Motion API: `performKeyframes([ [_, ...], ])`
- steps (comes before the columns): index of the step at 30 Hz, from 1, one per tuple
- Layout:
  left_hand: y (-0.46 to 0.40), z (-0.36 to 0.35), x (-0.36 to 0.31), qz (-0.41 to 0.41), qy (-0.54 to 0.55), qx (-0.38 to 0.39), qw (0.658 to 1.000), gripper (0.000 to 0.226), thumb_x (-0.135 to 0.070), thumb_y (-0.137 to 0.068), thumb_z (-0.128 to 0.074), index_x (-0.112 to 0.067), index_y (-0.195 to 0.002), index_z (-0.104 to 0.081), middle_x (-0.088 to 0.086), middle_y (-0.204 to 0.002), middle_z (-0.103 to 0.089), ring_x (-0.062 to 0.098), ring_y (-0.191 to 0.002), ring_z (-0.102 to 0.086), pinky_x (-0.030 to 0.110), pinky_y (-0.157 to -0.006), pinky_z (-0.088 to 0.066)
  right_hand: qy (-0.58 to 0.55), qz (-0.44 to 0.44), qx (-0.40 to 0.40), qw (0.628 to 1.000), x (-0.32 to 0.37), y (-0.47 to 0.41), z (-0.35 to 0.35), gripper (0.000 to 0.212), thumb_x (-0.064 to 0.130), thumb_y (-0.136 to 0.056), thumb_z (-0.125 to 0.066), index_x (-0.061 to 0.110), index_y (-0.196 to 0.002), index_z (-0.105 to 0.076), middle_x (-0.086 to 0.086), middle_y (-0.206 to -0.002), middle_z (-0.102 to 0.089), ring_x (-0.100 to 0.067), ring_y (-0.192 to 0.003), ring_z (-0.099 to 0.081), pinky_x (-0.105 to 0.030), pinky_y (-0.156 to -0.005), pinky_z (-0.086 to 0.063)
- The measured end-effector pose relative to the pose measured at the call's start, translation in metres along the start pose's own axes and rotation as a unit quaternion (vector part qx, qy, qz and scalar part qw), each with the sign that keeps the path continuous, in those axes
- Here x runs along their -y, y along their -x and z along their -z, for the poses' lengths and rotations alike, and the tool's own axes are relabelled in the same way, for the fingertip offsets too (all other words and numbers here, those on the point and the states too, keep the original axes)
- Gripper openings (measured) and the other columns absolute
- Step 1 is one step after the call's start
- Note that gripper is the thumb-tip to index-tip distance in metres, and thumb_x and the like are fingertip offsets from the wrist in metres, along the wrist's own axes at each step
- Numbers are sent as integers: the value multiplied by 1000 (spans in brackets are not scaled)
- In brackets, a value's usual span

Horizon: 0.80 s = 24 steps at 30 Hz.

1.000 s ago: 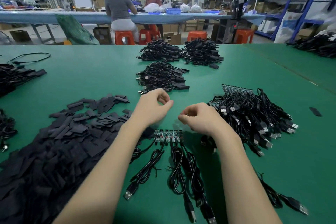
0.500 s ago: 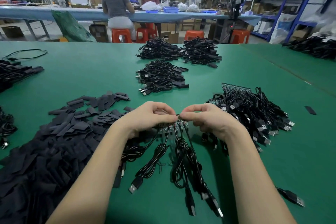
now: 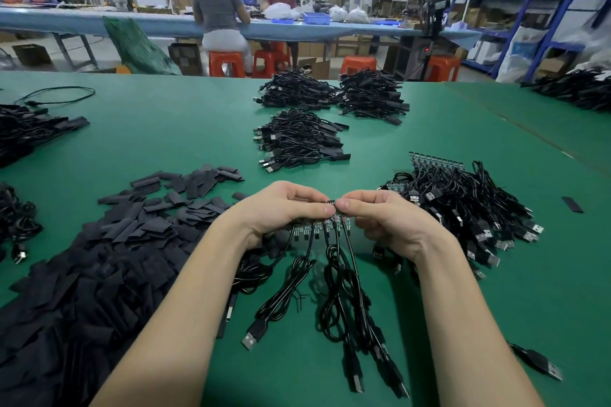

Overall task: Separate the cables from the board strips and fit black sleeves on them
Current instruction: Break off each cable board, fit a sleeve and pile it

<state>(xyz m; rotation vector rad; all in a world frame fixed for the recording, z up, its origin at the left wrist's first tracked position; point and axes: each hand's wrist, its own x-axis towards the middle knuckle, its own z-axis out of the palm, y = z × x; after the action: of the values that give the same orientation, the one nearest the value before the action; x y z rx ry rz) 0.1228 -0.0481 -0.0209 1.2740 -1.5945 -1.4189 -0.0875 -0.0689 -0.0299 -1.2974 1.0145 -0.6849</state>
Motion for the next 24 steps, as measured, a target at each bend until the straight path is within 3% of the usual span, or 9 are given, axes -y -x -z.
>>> performKeyframes([
  [5, 3, 0, -1, -26, 51, 20, 998, 27, -33, -72, -80, -17, -94, -78, -2, -87, -74, 6, -77, -65, 16, -74, -49, -81, 6, 38, 996, -1, -1, -5, 9, 30, -71, -79, 22, -70, -76, 15, -50, -41, -1, -44, -25, -17, -43, -12],
  [8, 4, 0, 0, -31, 84, 50, 995, 19, -28, -76, -83, -17, -91, -78, -1, -84, -72, 9, -72, -65, 23, -75, -51, -127, 5, 56, 990, -3, -2, -8, 21, 21, -83, -77, 23, -63, -75, 16, -48, -38, 0, -40, -25, -17, -44, -10],
  [11, 2, -2, 1, -32, 146, 66, 987, 12, -21, -81, -80, -17, -92, -77, 6, -91, -75, 15, -76, -69, 25, -75, -58, -182, 5, 47, 982, -2, -1, -11, 16, 24, -77, -76, 22, -61, -74, 14, -47, -42, 1, -41, -28, -14, -43, -14],
  [13, 0, -4, 3, -26, 134, 25, 990, 12, -23, -81, -80, -18, -92, -77, 5, -93, -75, 14, -78, -68, 22, -76, -57, -197, 11, 34, 980, 0, 1, -5, 20, 27, -64, -89, 22, -64, -69, 14, -51, -41, 0, -48, -27, -13, -41, -18],
  [16, -7, -8, 7, -45, -75, -70, 994, 8, -26, -87, -78, -25, -91, -72, -7, -90, -75, 5, -81, -67, 20, -79, -51, -179, 30, 32, 983, 9, 9, 9, 20, 28, -60, -88, 25, -64, -69, 13, -56, -41, 0, -48, -31, -12, -40, -19],
  [18, -12, -13, 10, -72, -294, -118, 946, 13, -34, -87, -76, -31, -95, -67, -12, -100, -70, 7, -93, -63, 27, -90, -49, -156, 38, 30, 987, 19, 12, 11, 16, 28, -66, -88, 27, -64, -72, 13, -59, -47, 0, -47, -34, -12, -38, -21],
  [20, -16, -23, 9, -123, -370, -175, 904, 16, -34, -89, -71, -32, -103, -63, -12, -107, -65, 8, -101, -58, 28, -92, -45, -113, 40, -3, 993, 29, 10, 5, 15, 28, -66, -91, 29, -68, -77, 13, -64, -59, 0, -48, -39, -11, -38, -23],
  [22, -17, -31, 4, -161, -240, -230, 929, 5, -27, -95, -64, -26, -100, -64, -12, -101, -67, 2, -90, -61, 21, -82, -47, -118, 29, -60, 991, 33, 6, -3, 14, 32, -59, -88, 28, -68, -79, 13, -67, -66, -1, -48, -44, -11, -37, -24],
  [24, -17, -39, -2, -132, -16, -190, 973, 9, -25, -100, -59, -18, -102, -65, -4, -101, -70, 4, -80, -68, 23, -75, -54, -158, 15, -106, 982, 31, 1, -6, 15, 30, -62, -87, 24, -72, -77, 13, -64, -67, -1, -46, -47, -11, -36, -28],
])
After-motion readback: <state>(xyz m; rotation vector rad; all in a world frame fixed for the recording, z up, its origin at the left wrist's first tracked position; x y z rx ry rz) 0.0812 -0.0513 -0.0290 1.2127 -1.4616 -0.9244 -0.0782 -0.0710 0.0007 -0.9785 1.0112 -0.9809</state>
